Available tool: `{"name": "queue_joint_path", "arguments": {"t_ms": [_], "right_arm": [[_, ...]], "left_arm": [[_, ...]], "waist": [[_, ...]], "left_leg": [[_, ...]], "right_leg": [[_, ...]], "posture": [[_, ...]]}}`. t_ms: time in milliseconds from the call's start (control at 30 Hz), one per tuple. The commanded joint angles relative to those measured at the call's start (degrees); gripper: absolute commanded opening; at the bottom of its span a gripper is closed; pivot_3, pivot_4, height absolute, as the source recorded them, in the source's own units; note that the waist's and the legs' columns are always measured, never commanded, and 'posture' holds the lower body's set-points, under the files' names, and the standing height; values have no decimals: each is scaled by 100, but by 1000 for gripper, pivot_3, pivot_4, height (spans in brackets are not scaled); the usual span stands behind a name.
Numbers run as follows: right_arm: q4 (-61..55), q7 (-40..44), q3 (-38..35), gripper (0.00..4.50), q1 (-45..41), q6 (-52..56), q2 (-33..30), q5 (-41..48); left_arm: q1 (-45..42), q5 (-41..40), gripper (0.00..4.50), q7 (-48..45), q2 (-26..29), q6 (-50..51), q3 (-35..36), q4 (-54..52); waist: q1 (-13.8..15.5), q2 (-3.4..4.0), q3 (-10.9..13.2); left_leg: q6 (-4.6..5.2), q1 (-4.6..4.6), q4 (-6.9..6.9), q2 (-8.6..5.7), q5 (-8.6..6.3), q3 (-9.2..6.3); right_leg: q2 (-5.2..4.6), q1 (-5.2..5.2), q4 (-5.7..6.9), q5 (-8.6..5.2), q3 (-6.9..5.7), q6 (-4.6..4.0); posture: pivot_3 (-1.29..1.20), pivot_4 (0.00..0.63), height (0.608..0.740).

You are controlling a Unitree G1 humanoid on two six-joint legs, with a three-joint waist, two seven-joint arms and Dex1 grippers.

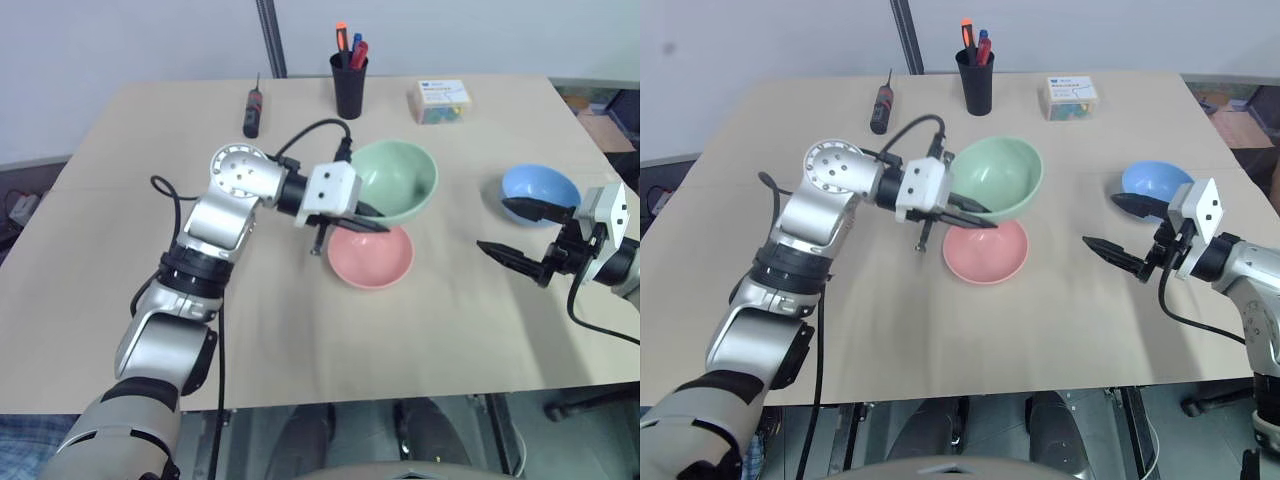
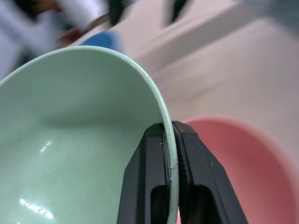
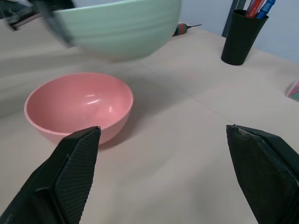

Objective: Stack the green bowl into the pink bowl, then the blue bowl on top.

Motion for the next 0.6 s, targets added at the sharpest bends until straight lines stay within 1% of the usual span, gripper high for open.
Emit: {"name": "queue_joint_path", "arguments": {"t_ms": [33,133,200,233,267,333,433,533,600], "right_arm": [[-147,-49,-115,4500,-68,-143,-55,76],[-152,-55,-139,4500,-30,-160,-65,84],[-143,-53,-147,4500,4,-187,-58,75],[-147,-56,-148,4500,22,-194,-53,73],[-141,-63,-139,4500,26,-204,-49,67],[-116,-73,-112,4500,19,-229,-44,53],[63,-133,-5,4500,-96,-457,-63,-200],[533,-284,185,4500,-343,-755,-167,-713],[941,-387,334,4500,-588,-879,-221,-1014]], "left_arm": [[204,-272,65,-365,211,347,-187,-723],[269,-264,65,-336,255,456,-194,-814],[306,-230,794,-289,268,358,-168,-776],[320,-202,969,-245,268,300,-148,-750],[318,-196,1521,-180,250,289,-113,-711],[283,-187,2398,58,165,289,-18,-611],[253,-421,3751,564,4,406,420,-432],[414,-988,3751,999,1,936,1116,-373],[742,-1554,3751,1079,60,1150,1711,-402]], "waist": [[22,0,0],[36,0,0],[37,0,0],[36,0,1],[35,0,0],[36,0,0],[36,0,0],[4,-1,1],[-2,2,-1]], "left_leg": [[0,-1,1,0,0,1],[1,-2,5,-1,0,-1],[1,-2,5,-2,0,-2],[1,-2,5,-2,0,-2],[1,-2,5,-2,0,-2],[1,-2,5,-2,0,-2],[1,-2,5,-2,0,-2],[1,2,7,-1,0,1],[0,7,3,2,0,2]], "right_leg": [[0,0,0,0,0,0],[-1,3,-1,0,-1,0],[-1,3,-1,0,-2,0],[0,3,-2,0,-2,0],[0,3,-2,0,-2,0],[0,3,-2,0,-2,0],[-1,3,-2,0,-2,0],[-1,2,2,0,1,1],[1,2,4,0,1,1]], "posture": [[0,150,740],[0,150,740],[0,150,740],[0,150,740],[0,150,740],[0,150,740],[0,150,740],[0,150,740],[0,150,740]]}}
